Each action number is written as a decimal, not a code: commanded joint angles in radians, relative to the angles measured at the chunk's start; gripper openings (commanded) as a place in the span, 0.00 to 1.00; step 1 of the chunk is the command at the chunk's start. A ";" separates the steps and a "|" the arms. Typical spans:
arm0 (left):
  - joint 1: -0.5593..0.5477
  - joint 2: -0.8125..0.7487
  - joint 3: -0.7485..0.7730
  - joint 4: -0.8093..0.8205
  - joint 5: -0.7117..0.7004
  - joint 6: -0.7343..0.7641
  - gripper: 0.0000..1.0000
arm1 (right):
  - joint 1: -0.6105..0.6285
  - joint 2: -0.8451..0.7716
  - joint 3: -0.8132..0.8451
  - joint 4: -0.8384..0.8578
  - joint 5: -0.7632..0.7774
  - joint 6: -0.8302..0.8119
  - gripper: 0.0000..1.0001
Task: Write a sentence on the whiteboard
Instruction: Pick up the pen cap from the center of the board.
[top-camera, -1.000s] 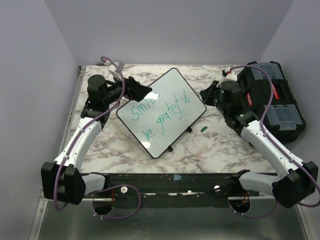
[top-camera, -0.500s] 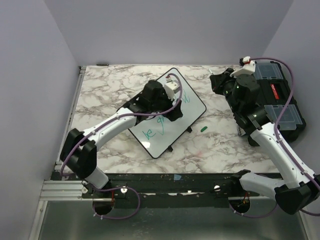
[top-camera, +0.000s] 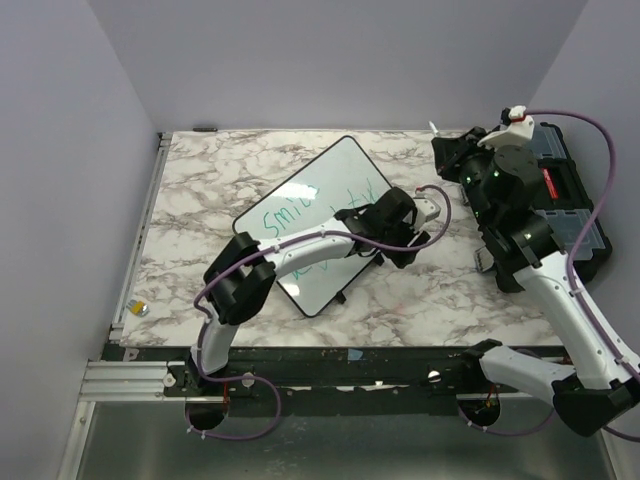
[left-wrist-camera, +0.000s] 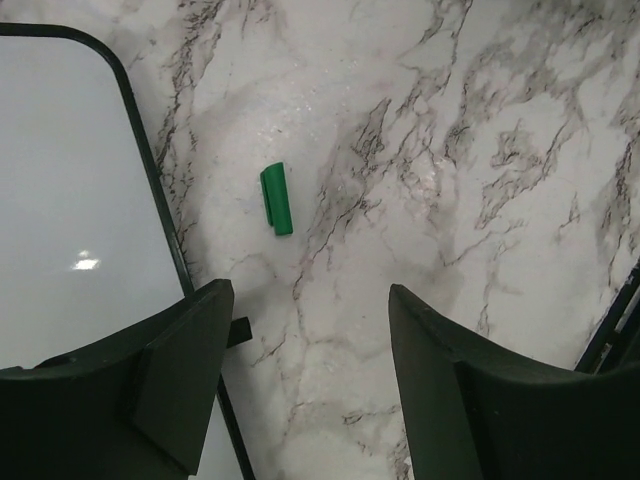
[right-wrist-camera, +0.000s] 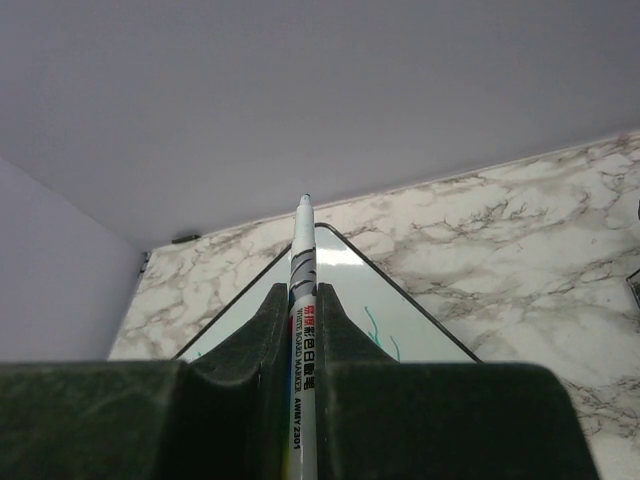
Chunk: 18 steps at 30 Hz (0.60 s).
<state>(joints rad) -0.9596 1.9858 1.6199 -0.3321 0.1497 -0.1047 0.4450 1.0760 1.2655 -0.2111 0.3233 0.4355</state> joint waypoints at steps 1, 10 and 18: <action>-0.026 0.086 0.080 -0.063 -0.062 -0.012 0.64 | -0.003 -0.035 0.052 0.012 0.045 -0.019 0.01; -0.034 0.255 0.242 -0.127 -0.105 -0.053 0.56 | -0.003 -0.080 0.076 0.040 0.019 -0.013 0.01; -0.037 0.342 0.342 -0.162 -0.116 -0.069 0.52 | -0.003 -0.116 0.085 0.044 -0.008 0.003 0.01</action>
<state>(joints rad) -0.9897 2.2887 1.8969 -0.4618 0.0601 -0.1558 0.4450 0.9844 1.3178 -0.1925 0.3309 0.4339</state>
